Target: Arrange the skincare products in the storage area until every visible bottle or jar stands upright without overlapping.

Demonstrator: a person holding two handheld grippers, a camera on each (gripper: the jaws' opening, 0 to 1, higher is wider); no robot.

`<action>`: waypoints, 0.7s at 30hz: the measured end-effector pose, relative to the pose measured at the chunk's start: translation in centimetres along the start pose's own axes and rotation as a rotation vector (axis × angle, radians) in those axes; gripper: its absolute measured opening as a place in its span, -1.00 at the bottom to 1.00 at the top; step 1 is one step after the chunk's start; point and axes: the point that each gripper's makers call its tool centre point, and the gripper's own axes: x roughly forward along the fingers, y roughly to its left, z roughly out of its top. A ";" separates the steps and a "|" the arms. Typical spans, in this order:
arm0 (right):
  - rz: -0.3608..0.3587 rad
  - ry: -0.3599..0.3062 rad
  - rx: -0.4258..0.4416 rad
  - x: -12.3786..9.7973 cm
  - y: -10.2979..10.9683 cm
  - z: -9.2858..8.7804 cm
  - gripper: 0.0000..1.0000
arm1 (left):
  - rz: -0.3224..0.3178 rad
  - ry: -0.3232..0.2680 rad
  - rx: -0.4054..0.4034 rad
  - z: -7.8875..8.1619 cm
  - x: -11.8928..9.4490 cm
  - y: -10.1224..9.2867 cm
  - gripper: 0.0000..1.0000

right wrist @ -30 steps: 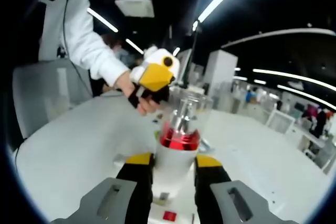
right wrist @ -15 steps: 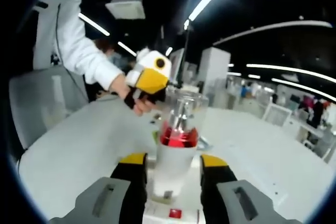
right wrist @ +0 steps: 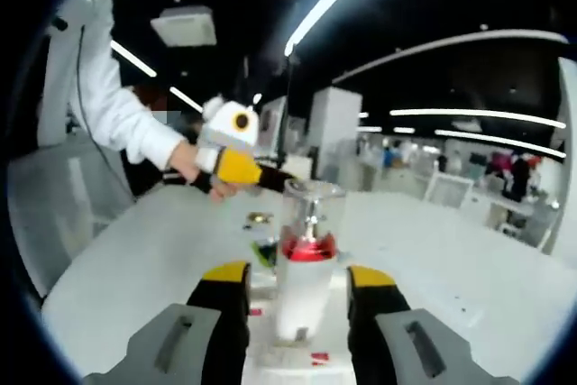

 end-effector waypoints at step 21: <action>-0.168 0.021 0.006 -2.0 5.9 3.0 -1.00 | 0.113 0.139 0.121 -1.9 -4.7 -3.6 -1.00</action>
